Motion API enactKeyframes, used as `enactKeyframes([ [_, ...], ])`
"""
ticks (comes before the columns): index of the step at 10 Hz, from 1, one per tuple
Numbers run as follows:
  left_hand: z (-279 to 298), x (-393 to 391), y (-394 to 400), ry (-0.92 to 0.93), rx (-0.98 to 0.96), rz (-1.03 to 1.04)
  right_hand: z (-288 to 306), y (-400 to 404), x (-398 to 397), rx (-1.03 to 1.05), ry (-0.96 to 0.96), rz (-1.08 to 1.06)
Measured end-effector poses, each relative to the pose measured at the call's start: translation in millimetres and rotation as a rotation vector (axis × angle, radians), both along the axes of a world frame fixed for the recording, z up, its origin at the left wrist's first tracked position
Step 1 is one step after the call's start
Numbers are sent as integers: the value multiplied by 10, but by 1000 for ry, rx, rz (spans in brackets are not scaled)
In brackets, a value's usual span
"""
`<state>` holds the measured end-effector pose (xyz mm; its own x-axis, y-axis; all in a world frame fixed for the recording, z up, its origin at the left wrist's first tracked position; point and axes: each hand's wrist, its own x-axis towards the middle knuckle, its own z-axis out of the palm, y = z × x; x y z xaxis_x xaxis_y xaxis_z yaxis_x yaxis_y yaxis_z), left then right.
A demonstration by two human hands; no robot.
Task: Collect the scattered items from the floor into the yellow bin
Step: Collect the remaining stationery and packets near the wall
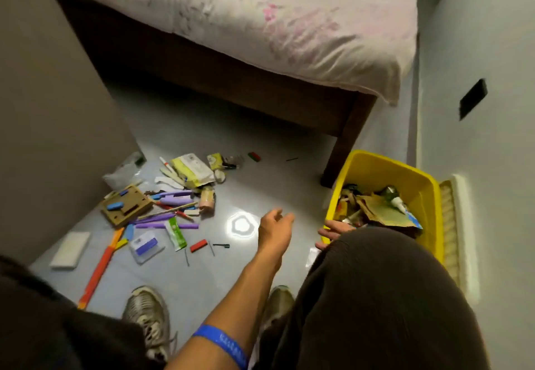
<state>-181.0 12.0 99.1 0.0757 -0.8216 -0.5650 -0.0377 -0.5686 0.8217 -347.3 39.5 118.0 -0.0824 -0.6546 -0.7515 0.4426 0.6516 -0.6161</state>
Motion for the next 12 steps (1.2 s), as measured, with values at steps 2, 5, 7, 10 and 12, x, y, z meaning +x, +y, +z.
enactKeyframes([
  [2,-130,963,-27,-20,-8,183,110,-286,824,-69,164,447],
  [5,-988,2055,-285,-204,163,419,-646,-1128,2131,-89,279,869],
  [7,-1778,2742,-448,-643,266,290,-1589,-1249,2679,-212,582,1096],
  [10,-2392,3231,-627,-913,272,107,-2317,-1564,3508,-491,1062,1220],
  [12,-2365,3345,-566,-576,373,444,-2508,-1599,3655,-473,918,1219],
])
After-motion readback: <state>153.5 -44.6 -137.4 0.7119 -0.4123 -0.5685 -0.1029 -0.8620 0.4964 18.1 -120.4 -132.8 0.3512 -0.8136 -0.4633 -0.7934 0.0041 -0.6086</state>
